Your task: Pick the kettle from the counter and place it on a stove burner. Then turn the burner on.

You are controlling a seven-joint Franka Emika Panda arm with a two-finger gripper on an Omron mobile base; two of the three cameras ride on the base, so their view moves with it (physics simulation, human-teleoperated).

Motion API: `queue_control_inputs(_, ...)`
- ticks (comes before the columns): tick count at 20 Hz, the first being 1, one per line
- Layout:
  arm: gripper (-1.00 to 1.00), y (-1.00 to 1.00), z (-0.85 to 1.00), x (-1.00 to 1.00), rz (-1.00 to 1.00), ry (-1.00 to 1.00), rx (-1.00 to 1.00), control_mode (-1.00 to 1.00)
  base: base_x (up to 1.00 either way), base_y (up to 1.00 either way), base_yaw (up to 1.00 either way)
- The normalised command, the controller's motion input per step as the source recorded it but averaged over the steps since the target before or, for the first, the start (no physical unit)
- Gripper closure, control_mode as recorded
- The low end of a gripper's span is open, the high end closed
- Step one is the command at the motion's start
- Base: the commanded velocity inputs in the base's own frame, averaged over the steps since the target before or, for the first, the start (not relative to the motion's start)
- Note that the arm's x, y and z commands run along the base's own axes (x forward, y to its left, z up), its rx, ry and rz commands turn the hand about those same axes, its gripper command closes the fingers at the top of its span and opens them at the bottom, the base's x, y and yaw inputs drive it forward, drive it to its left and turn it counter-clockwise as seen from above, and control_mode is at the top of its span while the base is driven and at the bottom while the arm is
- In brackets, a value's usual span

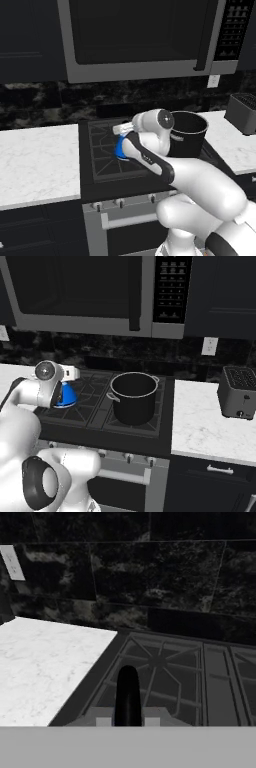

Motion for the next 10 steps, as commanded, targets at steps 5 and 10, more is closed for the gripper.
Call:
queue_control_inputs(5,1.00,0.10,-0.53,0.13,0.00,0.00,0.00,-1.00,0.00,0.00,0.00)
queue_control_inputs(10,1.00,0.00,-0.46,0.08,0.00,0.00,0.00,-1.00,0.00,0.00,0.00)
